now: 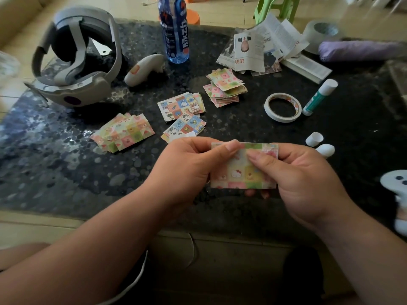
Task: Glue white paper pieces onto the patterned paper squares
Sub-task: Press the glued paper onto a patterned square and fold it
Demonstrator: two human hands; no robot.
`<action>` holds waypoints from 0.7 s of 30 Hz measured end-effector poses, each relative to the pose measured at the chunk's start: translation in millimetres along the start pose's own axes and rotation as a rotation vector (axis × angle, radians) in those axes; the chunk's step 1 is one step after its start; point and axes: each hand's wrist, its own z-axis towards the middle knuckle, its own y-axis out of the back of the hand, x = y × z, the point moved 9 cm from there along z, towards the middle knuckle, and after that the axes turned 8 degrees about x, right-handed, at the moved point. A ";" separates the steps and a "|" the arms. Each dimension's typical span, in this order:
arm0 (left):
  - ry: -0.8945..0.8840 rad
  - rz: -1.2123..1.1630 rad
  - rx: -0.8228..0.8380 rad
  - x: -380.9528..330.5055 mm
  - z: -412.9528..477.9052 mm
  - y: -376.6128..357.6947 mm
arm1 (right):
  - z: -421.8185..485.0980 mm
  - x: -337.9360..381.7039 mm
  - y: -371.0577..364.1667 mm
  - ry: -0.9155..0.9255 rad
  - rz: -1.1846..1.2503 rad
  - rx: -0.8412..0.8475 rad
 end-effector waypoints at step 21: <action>-0.008 -0.046 0.041 -4.2 2.5 0.8 | 3.1 -1.4 0.5 -0.004 0.168 0.043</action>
